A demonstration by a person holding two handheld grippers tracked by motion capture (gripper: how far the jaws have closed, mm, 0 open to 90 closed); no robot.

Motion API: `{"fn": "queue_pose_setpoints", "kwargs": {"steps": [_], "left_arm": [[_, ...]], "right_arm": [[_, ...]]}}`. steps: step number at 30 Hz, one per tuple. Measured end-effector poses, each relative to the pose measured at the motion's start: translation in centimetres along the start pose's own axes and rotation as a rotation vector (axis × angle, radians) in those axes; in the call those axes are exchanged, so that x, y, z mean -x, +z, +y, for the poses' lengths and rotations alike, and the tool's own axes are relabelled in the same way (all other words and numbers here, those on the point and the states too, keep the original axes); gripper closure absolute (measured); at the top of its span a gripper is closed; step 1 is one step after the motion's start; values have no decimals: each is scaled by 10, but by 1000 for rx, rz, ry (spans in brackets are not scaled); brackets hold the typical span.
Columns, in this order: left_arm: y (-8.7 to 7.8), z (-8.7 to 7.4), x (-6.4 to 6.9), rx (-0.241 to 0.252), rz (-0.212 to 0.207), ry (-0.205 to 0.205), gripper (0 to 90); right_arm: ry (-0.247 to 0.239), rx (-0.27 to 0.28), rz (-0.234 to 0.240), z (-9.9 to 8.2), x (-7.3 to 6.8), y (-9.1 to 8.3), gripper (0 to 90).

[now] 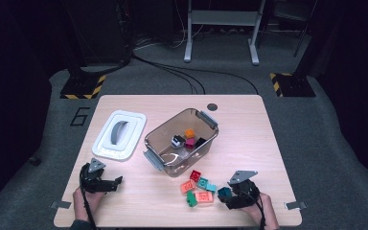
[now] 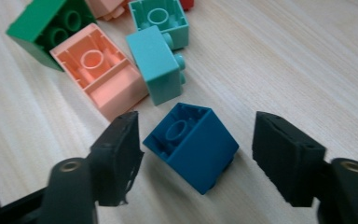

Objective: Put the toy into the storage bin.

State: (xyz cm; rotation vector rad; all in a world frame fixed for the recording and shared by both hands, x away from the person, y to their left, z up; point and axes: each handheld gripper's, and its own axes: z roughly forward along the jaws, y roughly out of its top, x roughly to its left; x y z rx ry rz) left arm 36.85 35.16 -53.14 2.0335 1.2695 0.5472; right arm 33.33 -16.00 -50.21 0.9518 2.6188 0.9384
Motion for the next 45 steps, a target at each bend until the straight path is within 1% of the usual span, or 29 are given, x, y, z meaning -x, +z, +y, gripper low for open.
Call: {"fn": "queue_pose_setpoints", "kwargs": {"steps": [2, 4, 5, 6, 7, 9, 10, 11, 12, 13, 14, 15, 16, 17, 20, 22, 24, 25, 29, 30, 31, 32, 34, 35, 40, 42, 43, 44, 45], "left_arm": [[0, 0, 0, 0, 0, 0, 22], [0, 0, 0, 0, 0, 1, 22], [0, 0, 0, 0, -1, -1, 22], [0, 0, 0, 1, 0, 0, 22], [0, 0, 0, 1, 0, 0, 22], [0, 0, 0, 0, -1, -1, 22], [0, 0, 0, 0, -1, 0, 22], [0, 0, 0, 1, 0, 0, 22], [0, 0, 0, 1, 0, 0, 22], [0, 0, 0, 0, 0, -1, 22], [0, 0, 0, 0, 0, 0, 21], [0, 0, 0, 0, -1, -1, 22], [0, 0, 0, 0, 0, 0, 22], [0, 0, 0, 1, 0, 0, 22], [0, 0, 0, 1, 0, -1, 22], [0, 0, 0, 0, 0, 0, 22], [0, 0, 0, -1, -1, -1, 22], [0, 0, 0, -1, -1, -1, 22], [0, 0, 0, 1, 0, 1, 21], [0, 0, 0, -1, -1, 0, 22], [0, 0, 0, -1, -1, 0, 22], [0, 0, 0, 1, 0, 0, 22], [0, 0, 0, 2, 1, -1, 22], [0, 0, 0, 1, 1, 1, 22], [0, 0, 0, 0, 0, -1, 21], [0, 0, 0, 0, -1, -1, 22], [0, 0, 0, -1, -2, 4, 22], [0, 0, 0, -1, -2, 4, 21], [0, 0, 0, -1, -2, 4, 22]], "right_arm": [[1, -2, -8, 0, 1, 2, 348], [22, 1, -26, 0, 2, 3, 374], [46, 4, -40, 1, 4, 4, 400], [40, 8, -48, 1, 6, 5, 409], [71, 7, -56, 1, 6, 5, 421], [69, 9, -64, 2, 8, 5, 437], [91, 18, -68, 2, 10, 6, 455], [99, 19, -70, 3, 11, 6, 502], [99, 19, -70, 3, 11, 6, 502], [109, 26, -74, 4, 11, 7, 525], [115, 20, -75, 4, 13, 7, 568], [128, 20, -72, 4, 12, 7, 572], [128, 15, -69, 4, 13, 6, 570], [144, 17, -78, 4, 13, 6, 564], [155, 20, -84, 2, 14, 5, 573], [150, 20, -82, 2, 15, 4, 580], [157, 18, -86, 1, 15, 3, 582], [167, 24, -95, 1, 16, 3, 584], [180, 56, -101, 3, 19, 1, 585], [182, 72, -101, 4, 22, 1, 585], [182, 72, -101, 4, 22, 1, 585], [209, 84, -104, 6, 27, 2, 585], [208, 96, -103, 7, 29, 2, 585], [228, 100, -108, 10, 33, 3, 585], [226, 109, -115, 20, 41, 6, 586], [231, 109, -120, 22, 42, 6, 585], [219, 113, -124, 27, 47, 9, 585], [219, 113, -124, 27, 47, 9, 585], [227, 109, -123, 31, 49, 10, 586]]}}
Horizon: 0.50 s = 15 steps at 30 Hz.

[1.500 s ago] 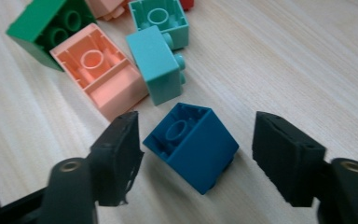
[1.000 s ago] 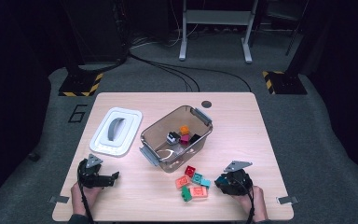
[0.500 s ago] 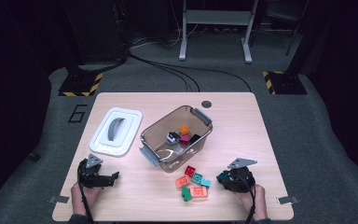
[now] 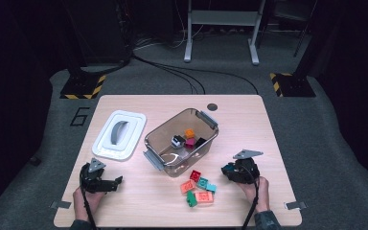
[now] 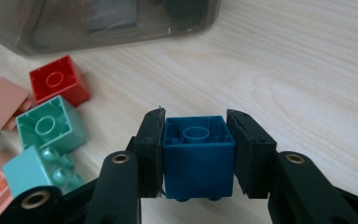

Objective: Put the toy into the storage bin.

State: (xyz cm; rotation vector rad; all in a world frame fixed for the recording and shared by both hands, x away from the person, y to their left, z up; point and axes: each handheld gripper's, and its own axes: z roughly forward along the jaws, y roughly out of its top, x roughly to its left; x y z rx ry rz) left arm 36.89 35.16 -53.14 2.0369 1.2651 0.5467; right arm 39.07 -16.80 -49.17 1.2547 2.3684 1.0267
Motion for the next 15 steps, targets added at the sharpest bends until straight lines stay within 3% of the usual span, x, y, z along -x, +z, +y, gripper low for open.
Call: {"fn": "queue_pose_setpoints", "kwargs": {"steps": [6, 15], "left_arm": [[0, 0, 0, 1, 0, 0, 22], [0, 0, 0, 2, 2, -5, 23]], "right_arm": [[-13, 5, -9, 10, 4, 6, 586], [13, -2, -9, 27, 8, 12, 586]]}}
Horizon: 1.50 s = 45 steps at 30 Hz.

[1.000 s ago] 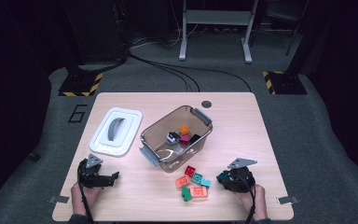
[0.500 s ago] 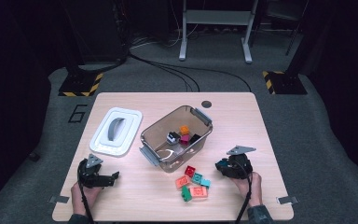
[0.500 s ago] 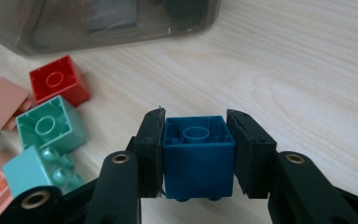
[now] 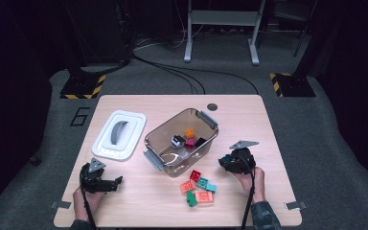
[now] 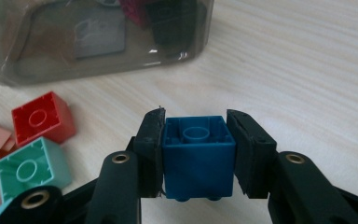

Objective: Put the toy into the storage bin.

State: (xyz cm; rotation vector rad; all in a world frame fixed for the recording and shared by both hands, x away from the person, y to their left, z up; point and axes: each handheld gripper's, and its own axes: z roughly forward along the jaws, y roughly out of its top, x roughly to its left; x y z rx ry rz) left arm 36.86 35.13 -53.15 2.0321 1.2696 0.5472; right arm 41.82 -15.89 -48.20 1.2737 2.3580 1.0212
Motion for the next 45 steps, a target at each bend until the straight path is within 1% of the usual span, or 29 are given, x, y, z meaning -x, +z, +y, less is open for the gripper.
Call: {"fn": "queue_pose_setpoints", "kwargs": {"steps": [1, 3, 5, 7, 8, 9, 12, 13, 15, 16, 17, 18, 19, 22, 23, 25, 27, 28, 29, 31, 32, 33, 35, 36, 38, 40, 41, 44, 45], "left_arm": [[0, 0, 0, 0, 1, 0, 23], [0, 0, 0, 0, 1, 0, 24], [0, 0, 0, 0, -1, -2, 25], [0, 0, 0, 0, -2, -2, 25], [-1, 0, 0, -8, -3, 9, 26], [-1, 0, 0, -6, -2, 7, 26], [-1, 0, 0, -7, -4, 8, 26], [-1, 0, 0, -10, -5, 6, 26], [-1, 0, 0, -9, -4, 7, 26], [-1, 0, 0, -9, -4, 6, 26], [-1, 0, 0, -9, -4, 6, 26], [-1, 0, 0, -9, -4, 6, 26], [-1, 0, 0, -8, -4, 6, 26], [0, 0, 0, -1, 0, 5, 26], [0, 0, 0, -1, -1, 4, 26], [0, 0, 0, -1, -1, 5, 26], [0, 0, 0, -1, -1, 5, 26], [0, 0, 0, -1, -1, 6, 26], [0, 0, 0, -1, 0, 5, 26], [0, 0, 0, -1, 0, 5, 26], [0, 0, 0, -1, 0, 5, 26], [0, 0, 0, -1, -1, 5, 27], [0, 0, 0, -1, 0, 5, 27], [0, 0, 0, -1, -1, 6, 27], [0, 0, 0, -1, 0, 5, 27], [0, 0, 0, -1, -1, 6, 27], [0, 0, 0, -1, -1, 6, 27], [0, 0, 0, -1, -1, 5, 27], [0, 0, 0, -1, -1, 6, 27]], "right_arm": [[-1, 7, -4, 3, 0, 0, 586], [2, 4, -2, 5, 0, 0, 586], [4, 1, -3, 12, 0, 0, 586], [-8, 12, -7, 15, 1, 0, 587], [4, 9, -6, 18, 1, 0, 586], [-5, 16, -5, 19, 2, 0, 587], [9, 21, -8, 25, 4, -2, 587], [1, 29, -14, 27, 5, -1, 587], [15, 23, -12, 31, 7, -2, 587], [4, 26, -16, 33, 9, -2, 587], [19, 23, -18, 34, 9, -2, 587], [19, 23, -18, 34, 9, -2, 587], [8, 37, -27, 36, 12, -3, 587], [30, 31, -27, 39, 15, -3, 587], [25, 33, -29, 40, 17, -3, 587], [37, 35, -32, 42, 19, -4, 587], [36, 43, -34, 44, 20, -4, 587], [36, 45, -44, 47, 23, -5, 587], [49, 40, -42, 48, 23, -6, 587], [40, 52, -49, 53, 27, -7, 587], [52, 50, -47, 54, 27, -8, 587], [40, 61, -53, 56, 28, -9, 587], [53, 58, -51, 59, 29, -10, 587], [40, 67, -54, 61, 31, -11, 587], [52, 66, -53, 63, 32, -12, 587], [45, 72, -57, 65, 34, -13, 587], [53, 71, -63, 67, 35, -15, 587], [53, 74, -71, 69, 36, -17, 587], [44, 83, -76, 71, 39, -18, 587]]}}
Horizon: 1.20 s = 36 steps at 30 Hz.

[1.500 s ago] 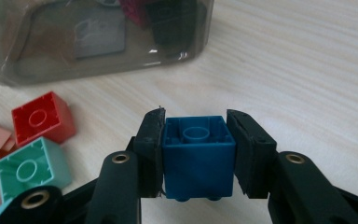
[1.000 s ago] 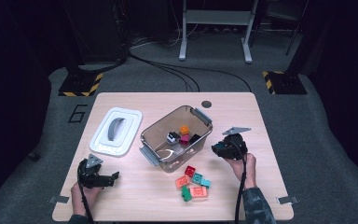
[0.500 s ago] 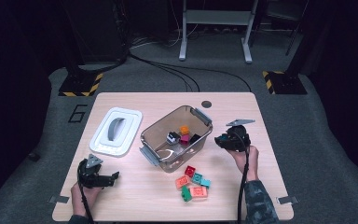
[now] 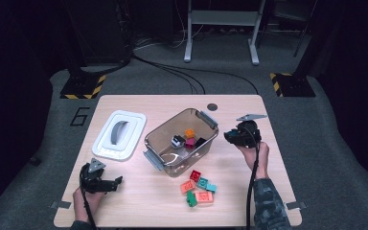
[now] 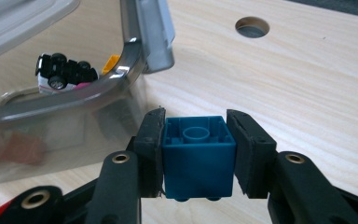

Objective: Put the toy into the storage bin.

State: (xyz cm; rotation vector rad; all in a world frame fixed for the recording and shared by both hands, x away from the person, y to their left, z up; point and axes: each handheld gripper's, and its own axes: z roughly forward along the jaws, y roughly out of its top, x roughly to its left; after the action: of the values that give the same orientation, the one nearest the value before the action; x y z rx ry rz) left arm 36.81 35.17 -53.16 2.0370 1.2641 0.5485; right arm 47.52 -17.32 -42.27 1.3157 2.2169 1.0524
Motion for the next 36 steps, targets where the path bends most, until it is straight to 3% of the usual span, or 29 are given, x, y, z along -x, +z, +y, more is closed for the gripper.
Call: {"fn": "queue_pose_setpoints", "kwargs": {"steps": [8, 21, 33, 36], "left_arm": [[0, 0, 0, 0, 0, 0, 27], [0, 0, 0, 0, 0, 0, 27], [0, 0, 0, 0, 0, 0, 27], [0, 0, 0, 0, 0, 0, 27]], "right_arm": [[17, 23, -18, 14, 5, -6, 587], [1, 66, -35, 42, 5, -11, 587], [-50, 77, -23, 63, -12, -9, 587], [-72, 73, 4, 67, -21, -6, 587]]}}
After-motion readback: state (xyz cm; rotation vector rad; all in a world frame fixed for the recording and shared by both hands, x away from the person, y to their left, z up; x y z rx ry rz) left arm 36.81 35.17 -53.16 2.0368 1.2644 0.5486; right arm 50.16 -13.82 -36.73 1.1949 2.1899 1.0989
